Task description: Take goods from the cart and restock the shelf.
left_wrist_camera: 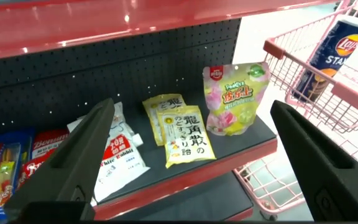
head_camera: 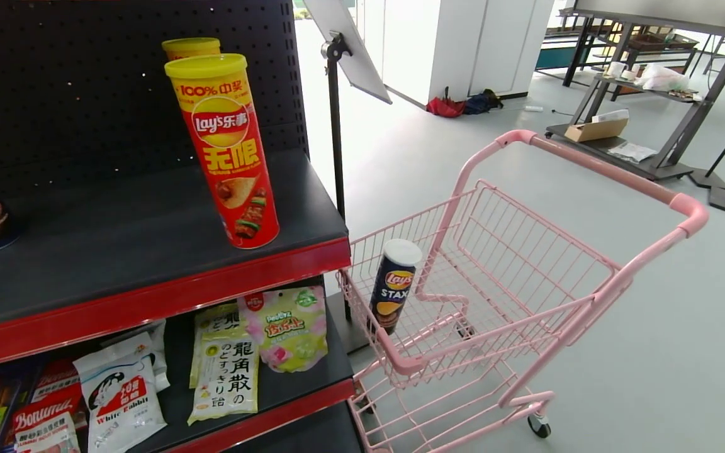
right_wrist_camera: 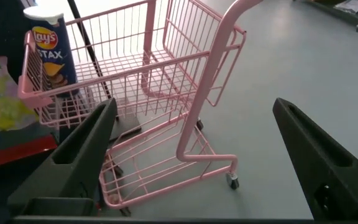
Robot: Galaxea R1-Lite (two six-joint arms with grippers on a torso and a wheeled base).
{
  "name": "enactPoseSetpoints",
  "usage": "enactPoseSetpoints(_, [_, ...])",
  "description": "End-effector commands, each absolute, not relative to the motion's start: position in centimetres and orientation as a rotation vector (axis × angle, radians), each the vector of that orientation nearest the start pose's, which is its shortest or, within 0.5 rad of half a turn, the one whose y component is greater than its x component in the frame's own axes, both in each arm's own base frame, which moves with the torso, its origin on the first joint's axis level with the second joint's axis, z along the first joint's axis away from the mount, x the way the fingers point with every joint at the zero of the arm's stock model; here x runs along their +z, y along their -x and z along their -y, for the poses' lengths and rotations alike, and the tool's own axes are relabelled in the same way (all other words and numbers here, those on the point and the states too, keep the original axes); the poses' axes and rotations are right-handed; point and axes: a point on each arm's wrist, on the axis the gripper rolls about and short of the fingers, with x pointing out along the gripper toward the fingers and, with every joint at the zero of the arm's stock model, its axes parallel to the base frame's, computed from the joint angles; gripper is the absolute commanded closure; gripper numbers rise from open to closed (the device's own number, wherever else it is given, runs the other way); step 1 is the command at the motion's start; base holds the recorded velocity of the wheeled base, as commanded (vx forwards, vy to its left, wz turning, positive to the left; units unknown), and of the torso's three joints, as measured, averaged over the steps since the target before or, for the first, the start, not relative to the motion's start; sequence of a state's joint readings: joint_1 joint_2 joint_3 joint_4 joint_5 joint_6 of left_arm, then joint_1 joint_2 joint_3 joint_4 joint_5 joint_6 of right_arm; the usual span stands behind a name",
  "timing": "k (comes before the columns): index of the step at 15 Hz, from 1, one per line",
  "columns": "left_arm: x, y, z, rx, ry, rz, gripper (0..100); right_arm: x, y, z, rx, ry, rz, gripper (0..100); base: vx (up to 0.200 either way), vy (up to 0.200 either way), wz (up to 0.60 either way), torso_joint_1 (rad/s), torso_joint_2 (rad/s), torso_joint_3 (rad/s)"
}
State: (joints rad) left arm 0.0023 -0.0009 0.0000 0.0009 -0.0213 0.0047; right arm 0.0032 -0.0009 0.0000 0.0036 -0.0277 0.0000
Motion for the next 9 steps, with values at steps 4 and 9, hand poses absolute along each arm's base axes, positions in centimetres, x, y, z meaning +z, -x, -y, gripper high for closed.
enactPoseSetpoints(4, [7.5, 2.3, 0.1, -0.017, -0.003, 0.0, 0, 8.1, 2.3, 0.0, -0.02, 0.006, 0.001, 0, 0.0, 0.0, 0.0, -0.032, 0.1, 0.064])
enactPoseSetpoints(9, [7.5, 2.3, 0.1, -0.018, -0.003, 0.0, 0, 25.1, -10.1, -2.3, 0.283, -0.158, -0.212, 0, 0.0, 0.0, 0.0, 0.0, 0.0, 0.0])
